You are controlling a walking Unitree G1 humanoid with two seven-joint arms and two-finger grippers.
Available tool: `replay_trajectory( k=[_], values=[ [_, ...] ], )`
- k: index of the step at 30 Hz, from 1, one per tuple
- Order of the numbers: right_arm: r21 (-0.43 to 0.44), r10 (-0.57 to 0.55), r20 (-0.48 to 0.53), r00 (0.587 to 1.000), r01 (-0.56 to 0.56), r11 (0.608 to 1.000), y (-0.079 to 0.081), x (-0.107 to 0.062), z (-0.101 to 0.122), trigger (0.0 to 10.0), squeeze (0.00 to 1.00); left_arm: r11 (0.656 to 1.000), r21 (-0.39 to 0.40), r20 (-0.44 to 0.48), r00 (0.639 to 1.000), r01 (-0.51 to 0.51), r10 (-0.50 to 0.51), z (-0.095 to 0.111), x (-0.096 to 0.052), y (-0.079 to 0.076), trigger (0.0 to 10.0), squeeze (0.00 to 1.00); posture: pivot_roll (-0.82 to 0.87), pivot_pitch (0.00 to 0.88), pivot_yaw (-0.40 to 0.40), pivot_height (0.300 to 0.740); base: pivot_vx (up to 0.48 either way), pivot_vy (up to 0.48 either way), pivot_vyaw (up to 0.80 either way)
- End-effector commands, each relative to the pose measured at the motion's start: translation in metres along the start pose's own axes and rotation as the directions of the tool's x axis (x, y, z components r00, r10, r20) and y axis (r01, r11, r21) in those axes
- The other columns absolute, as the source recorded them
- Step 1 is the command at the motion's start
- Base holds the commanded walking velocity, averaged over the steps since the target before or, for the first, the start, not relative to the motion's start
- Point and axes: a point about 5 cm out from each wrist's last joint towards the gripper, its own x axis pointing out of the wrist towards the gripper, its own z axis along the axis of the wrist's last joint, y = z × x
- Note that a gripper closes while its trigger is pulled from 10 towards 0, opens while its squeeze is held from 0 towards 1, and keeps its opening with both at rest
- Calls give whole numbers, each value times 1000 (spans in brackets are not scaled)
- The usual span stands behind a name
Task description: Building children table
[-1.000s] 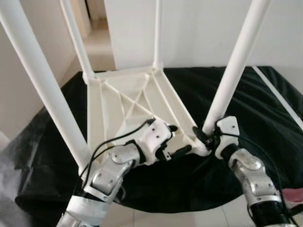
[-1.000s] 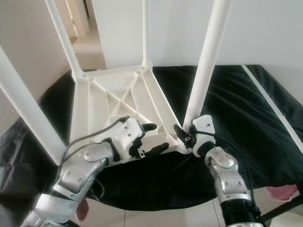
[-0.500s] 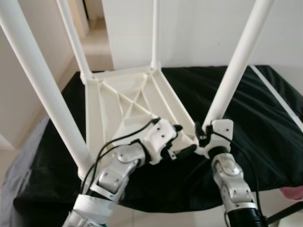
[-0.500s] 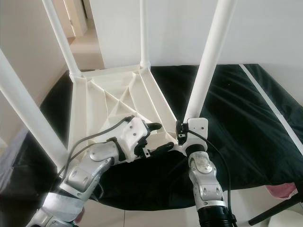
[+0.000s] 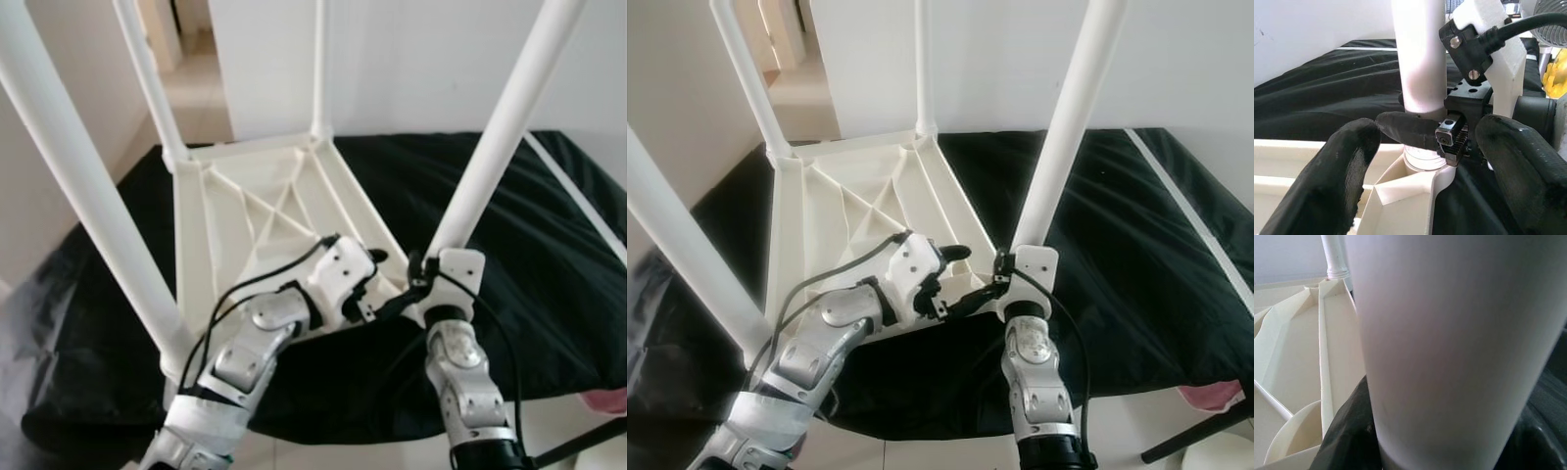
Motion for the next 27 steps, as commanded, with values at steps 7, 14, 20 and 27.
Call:
replay_trajectory(
  k=[7, 14, 20, 27],
  values=[
    [35, 45, -31, 999, -43, 998, -1, -5, -9, 10000, 1000, 1000, 7, -22, 1000, -21, 21, -4, -2, 3, 10000, 0, -130, 0, 54, 740, 0, 0, 0],
    [12, 142, 59, 988, -143, 990, -14, -12, 6, 10000, 1000, 1000, 14, -28, 1000, 3, -2, -6, -2, -1, 10000, 0, -130, 0, 56, 740, 0, 0, 0],
    [11, 246, 73, 966, -248, 969, -29, -18, 9, 10000, 847, 1000, 10, -32, 999, 17, -16, -7, -7, -1, 10000, 0, -131, 0, 63, 740, 0, 0, 0],
    [-79, 373, 14, 928, -371, 925, -45, -23, -3, 10000, 0, 999, 33, -72, 997, 14, -12, -13, -15, 5, 10000, 0, -132, 0, 71, 740, 0, 0, 0]
  ],
)
